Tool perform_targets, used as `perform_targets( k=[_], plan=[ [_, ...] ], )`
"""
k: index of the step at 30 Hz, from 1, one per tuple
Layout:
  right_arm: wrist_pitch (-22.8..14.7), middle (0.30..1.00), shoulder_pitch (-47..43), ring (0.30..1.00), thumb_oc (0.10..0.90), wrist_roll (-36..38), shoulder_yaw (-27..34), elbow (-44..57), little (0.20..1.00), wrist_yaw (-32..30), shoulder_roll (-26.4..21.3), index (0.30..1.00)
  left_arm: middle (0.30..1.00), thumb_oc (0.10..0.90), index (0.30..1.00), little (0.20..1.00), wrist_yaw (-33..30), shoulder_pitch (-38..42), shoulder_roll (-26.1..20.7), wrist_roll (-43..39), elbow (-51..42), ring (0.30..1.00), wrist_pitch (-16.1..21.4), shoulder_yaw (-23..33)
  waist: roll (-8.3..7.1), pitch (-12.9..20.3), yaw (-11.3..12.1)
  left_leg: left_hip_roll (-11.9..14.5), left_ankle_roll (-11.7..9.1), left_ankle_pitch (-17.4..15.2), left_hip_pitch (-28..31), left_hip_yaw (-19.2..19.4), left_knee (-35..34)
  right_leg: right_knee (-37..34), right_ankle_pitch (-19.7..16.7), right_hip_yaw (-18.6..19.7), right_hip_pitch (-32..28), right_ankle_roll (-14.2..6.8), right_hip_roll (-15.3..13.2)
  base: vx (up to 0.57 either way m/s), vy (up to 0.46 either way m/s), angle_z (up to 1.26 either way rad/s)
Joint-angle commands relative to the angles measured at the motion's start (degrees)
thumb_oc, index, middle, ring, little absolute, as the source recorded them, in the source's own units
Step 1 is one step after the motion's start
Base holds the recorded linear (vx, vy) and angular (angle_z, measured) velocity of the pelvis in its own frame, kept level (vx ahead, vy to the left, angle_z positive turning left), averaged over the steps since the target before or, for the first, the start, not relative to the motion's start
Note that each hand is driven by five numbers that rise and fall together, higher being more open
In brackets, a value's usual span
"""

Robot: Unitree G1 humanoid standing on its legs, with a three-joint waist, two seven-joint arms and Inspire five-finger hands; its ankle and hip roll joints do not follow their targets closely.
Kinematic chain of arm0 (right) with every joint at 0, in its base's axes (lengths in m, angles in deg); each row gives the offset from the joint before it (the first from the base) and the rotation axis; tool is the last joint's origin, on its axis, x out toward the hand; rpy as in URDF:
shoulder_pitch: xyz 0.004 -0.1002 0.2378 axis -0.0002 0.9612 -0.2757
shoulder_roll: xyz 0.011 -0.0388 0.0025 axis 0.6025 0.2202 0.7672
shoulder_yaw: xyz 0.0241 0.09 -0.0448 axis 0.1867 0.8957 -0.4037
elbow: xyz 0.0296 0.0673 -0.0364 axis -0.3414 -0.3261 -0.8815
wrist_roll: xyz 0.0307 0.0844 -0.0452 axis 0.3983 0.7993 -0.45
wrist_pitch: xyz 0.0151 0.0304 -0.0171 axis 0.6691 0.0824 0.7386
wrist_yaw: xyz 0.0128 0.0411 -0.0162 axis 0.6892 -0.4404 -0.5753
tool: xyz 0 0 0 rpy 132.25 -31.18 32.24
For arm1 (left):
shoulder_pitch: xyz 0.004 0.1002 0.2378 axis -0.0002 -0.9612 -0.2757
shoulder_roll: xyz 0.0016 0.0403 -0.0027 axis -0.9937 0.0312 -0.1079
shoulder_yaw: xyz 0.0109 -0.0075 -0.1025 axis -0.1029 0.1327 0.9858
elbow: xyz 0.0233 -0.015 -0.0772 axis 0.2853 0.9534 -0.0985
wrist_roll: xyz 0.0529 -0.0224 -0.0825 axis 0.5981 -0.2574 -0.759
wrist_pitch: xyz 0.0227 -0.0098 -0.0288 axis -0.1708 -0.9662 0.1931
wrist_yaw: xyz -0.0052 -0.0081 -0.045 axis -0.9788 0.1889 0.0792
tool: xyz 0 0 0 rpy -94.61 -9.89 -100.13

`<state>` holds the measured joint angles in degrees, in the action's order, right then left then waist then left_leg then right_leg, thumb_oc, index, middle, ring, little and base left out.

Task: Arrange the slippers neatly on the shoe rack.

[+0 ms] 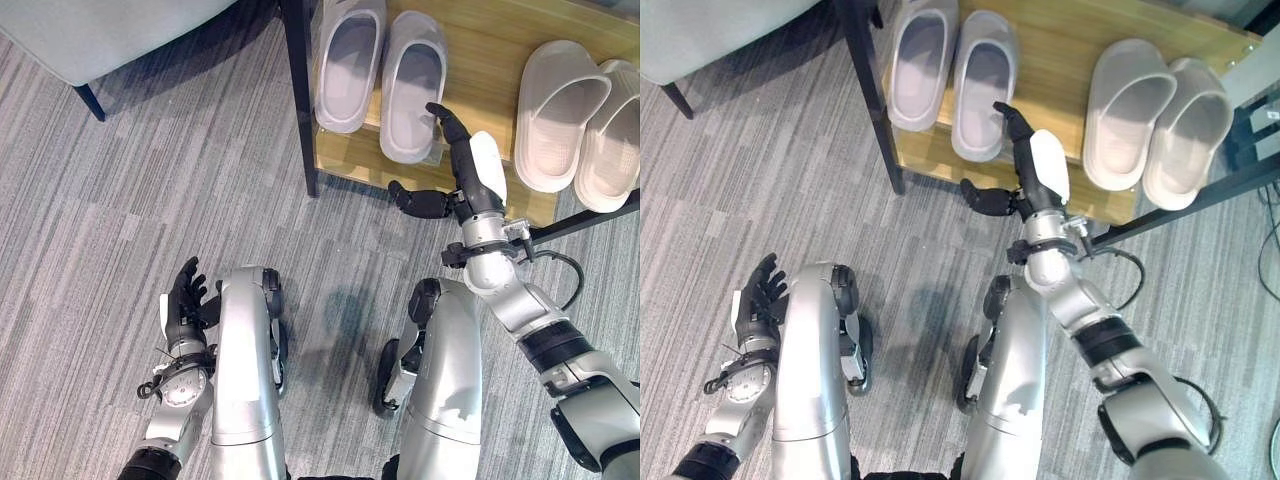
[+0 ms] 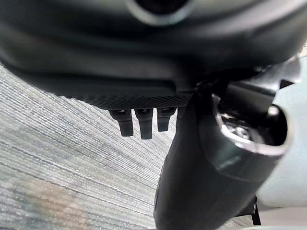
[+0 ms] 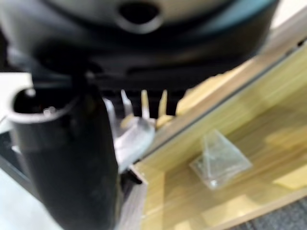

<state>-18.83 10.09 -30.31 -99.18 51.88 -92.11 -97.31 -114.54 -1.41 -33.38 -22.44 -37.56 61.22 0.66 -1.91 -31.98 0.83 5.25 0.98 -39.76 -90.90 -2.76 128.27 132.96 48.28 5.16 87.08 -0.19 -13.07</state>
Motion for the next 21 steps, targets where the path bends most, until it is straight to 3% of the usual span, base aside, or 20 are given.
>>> perform_targets(
  k=[1,15,21],
  plan=[
    [-2.89,0.9,-9.71,0.9,0.8,1.28,0.65,2.87,0.9,-1.13,0.09,0.9,0.9,0.8,0.9,0.9,1.92,3.7,1.5,1.68,-3.69,0.9,4.24,-3.6,0.76,2.18,2.35,-1.22,-0.07,-4.13,0.94,-3.4,-0.63,0.07,-2.91,0.31,2.85,3.98,-0.04,0.0,0.0,0.0],
    [-2.26,0.9,-14.0,0.9,0.8,2.72,-1.02,-2.38,0.9,-1.75,3.97,0.9,0.9,0.8,0.9,0.9,1.89,4.78,1.4,0.56,-2.31,0.9,4.8,-3.39,1.16,2.18,2.77,-1.3,-0.04,-4.05,0.94,-3.18,-0.46,0.23,-3.04,0.39,2.86,3.83,-0.13,0.0,0.0,0.0],
    [-2.99,0.9,-12.88,0.9,0.8,1.55,-0.86,0.93,0.9,-1.46,3.09,0.9,0.9,0.8,0.9,0.9,2.23,4.14,1.72,0.1,-1.66,0.9,4.84,-3.07,0.99,2.18,2.81,-1.44,-0.14,-3.94,0.94,-3.28,-0.54,0.35,-3.05,0.56,2.86,3.75,-0.09,0.0,0.0,0.0]
  ],
)
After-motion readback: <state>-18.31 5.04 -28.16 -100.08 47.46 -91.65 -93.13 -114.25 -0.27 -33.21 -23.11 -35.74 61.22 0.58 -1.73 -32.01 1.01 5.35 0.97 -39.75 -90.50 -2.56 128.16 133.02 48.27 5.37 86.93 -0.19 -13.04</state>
